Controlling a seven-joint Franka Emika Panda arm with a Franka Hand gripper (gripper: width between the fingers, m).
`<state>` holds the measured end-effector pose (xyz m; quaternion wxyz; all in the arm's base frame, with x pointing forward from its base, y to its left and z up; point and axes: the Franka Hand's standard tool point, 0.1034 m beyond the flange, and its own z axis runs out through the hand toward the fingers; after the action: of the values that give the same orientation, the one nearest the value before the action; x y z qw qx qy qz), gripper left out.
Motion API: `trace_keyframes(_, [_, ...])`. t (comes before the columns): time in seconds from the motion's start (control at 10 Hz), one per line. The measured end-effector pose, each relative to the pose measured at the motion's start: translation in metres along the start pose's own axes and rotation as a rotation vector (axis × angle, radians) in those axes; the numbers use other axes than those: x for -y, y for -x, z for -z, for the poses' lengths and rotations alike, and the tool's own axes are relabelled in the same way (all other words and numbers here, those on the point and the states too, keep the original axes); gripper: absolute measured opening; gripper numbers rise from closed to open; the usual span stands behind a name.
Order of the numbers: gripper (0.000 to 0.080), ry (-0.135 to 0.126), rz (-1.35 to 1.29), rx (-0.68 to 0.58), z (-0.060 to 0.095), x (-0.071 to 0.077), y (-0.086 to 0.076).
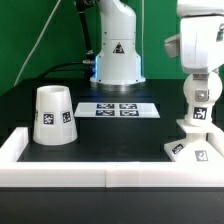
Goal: Assemble lamp
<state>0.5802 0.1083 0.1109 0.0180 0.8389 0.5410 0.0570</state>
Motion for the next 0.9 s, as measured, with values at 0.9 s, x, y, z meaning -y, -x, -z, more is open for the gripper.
trace_keyframes(0.9, [0.0576,0.007,0.030,0.000,0.000,-0.006,0.013])
